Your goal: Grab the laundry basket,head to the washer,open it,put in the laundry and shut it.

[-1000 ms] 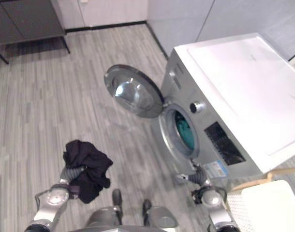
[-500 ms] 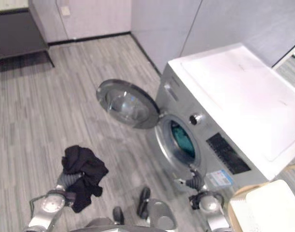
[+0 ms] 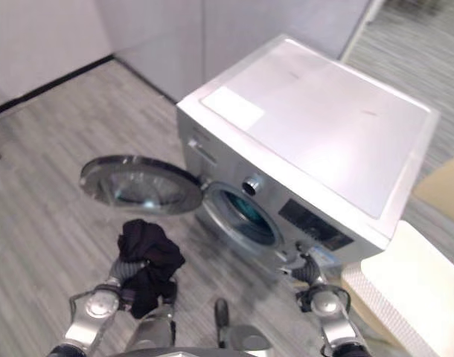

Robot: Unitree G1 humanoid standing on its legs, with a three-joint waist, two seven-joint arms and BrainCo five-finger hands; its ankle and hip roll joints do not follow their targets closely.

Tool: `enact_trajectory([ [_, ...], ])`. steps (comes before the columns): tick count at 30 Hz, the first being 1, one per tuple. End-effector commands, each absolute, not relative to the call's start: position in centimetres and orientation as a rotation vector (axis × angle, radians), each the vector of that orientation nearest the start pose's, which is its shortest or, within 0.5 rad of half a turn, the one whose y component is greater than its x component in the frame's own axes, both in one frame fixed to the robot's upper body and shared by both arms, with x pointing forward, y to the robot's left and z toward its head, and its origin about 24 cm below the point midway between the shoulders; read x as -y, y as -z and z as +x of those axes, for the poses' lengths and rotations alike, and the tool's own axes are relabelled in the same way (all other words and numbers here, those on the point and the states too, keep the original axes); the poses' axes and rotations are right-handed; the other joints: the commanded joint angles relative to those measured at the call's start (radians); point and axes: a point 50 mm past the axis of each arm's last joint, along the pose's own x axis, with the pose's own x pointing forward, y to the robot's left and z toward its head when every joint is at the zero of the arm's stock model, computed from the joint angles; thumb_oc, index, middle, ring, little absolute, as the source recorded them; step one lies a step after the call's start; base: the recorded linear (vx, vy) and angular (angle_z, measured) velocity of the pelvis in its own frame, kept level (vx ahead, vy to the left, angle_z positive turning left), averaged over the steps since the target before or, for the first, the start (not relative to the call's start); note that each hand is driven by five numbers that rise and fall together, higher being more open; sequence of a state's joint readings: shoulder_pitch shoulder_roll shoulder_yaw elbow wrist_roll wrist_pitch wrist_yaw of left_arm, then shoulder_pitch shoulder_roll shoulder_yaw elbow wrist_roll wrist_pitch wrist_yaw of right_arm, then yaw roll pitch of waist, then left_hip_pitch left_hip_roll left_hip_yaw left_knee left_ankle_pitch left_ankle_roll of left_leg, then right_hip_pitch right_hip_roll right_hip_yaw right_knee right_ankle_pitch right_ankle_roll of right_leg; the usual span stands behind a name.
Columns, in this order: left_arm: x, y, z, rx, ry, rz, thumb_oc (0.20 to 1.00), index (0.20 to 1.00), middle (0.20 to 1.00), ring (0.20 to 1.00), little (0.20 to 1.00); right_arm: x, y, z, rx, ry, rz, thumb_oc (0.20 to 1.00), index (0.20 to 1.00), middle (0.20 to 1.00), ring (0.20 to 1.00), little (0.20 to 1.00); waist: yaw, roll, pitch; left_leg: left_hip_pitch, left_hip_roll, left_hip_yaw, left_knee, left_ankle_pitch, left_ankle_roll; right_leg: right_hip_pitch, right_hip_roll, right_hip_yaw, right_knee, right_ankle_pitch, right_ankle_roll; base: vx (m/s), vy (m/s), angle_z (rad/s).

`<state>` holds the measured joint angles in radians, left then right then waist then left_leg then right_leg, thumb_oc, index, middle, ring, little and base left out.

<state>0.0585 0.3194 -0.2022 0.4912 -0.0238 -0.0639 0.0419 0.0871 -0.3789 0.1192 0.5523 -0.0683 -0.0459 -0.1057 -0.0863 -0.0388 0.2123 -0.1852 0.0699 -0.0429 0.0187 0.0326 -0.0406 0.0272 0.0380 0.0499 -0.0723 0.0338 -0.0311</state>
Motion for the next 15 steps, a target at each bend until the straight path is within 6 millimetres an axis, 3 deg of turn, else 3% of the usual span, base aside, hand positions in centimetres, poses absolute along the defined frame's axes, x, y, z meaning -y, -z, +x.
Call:
enact_trajectory([
  [1, -21.7, 4.7, 21.2, -0.384, 0.072, 0.403, 0.200, 0.200, 0.200, 0.200, 0.200, 24.4, 6.2, 19.8, -0.498, 0.069, -0.463, 1.000, 1.000, 1.000, 1.000, 1.000, 0.035, -0.057, -0.009, 0.013, -0.014, 0.066, 0.099, -0.054, -0.003, -0.054, -0.135, -0.044, 0.172, -0.131, 0.146, 0.06, 0.268, -0.78],
  [4, -22.7, 4.2, 21.6, -0.371, 0.049, 0.441, 0.200, 0.200, 0.200, 0.200, 0.200, 23.3, 6.5, 20.3, -0.499, 0.043, -0.442, 1.000, 1.000, 1.000, 1.000, 1.000, 0.038, -0.068, 0.006, 0.036, -0.005, 0.158, 0.113, -0.086, 0.022, -0.116, -0.146, -0.025, 0.242, -0.110, 0.164, -0.01, 0.224, -1.04],
  [7, -23.6, 3.8, 21.5, -0.364, 0.027, 0.465, 0.200, 0.200, 0.200, 0.200, 0.200, 22.3, 6.5, 20.7, -0.486, 0.009, -0.441, 1.000, 1.000, 1.000, 1.000, 1.000, 0.043, -0.076, 0.009, 0.091, 0.004, 0.263, 0.097, -0.107, 0.028, -0.163, -0.170, -0.126, 0.274, -0.077, 0.180, 0.04, 0.188, -1.62],
  [8, -23.9, 3.9, 21.3, -0.372, 0.010, 0.460, 0.200, 0.200, 0.200, 0.200, 0.200, 22.3, 6.3, 20.9, -0.479, -0.003, -0.456, 1.000, 1.000, 1.000, 1.000, 1.000, 0.048, -0.077, 0.013, 0.137, -0.007, 0.325, 0.088, -0.132, 0.039, -0.170, -0.166, -0.224, 0.248, -0.069, 0.173, 0.12, 0.170, -1.80],
  [10, -23.9, 4.1, 21.0, -0.384, 0.003, 0.452, 0.200, 0.200, 0.200, 0.200, 0.200, 22.3, 6.2, 21.1, -0.473, -0.003, -0.463, 1.000, 1.000, 1.000, 1.000, 1.000, 0.059, -0.067, 0.008, 0.177, -0.004, 0.356, 0.077, -0.163, 0.035, -0.167, -0.175, -0.332, 0.240, -0.081, 0.164, 0.17, 0.066, -1.37],
  [11, -24.1, 4.2, 20.9, -0.393, -0.010, 0.443, 0.200, 0.200, 0.200, 0.200, 0.200, 22.1, 6.1, 21.3, -0.466, -0.003, -0.468, 1.000, 1.000, 1.000, 1.000, 1.000, 0.068, -0.056, 0.007, 0.207, 0.005, 0.391, 0.062, -0.169, 0.033, -0.195, -0.196, -0.446, 0.277, -0.080, 0.154, 0.18, -0.039, -1.21],
  [13, -24.1, 4.3, 20.8, -0.397, -0.014, 0.440, 0.200, 0.200, 0.200, 0.200, 0.200, 22.2, 6.1, 21.2, -0.468, -0.001, -0.463, 1.000, 1.000, 1.000, 1.000, 1.000, 0.058, -0.056, 0.003, 0.216, 0.005, 0.396, 0.074, -0.184, 0.035, -0.194, -0.200, -0.464, 0.265, -0.088, 0.155, 0.15, -0.116, -0.64],
  [15, -24.0, 4.5, 20.6, -0.402, -0.014, 0.430, 0.200, 0.200, 0.200, 0.200, 0.200, 22.4, 6.3, 20.7, -0.476, 0.010, -0.449, 1.000, 1.000, 1.000, 1.000, 1.000, 0.042, -0.060, -0.004, 0.217, 0.006, 0.397, 0.117, -0.201, 0.032, -0.161, -0.174, -0.421, 0.217, -0.092, 0.140, 0.17, -0.150, -0.05],
])
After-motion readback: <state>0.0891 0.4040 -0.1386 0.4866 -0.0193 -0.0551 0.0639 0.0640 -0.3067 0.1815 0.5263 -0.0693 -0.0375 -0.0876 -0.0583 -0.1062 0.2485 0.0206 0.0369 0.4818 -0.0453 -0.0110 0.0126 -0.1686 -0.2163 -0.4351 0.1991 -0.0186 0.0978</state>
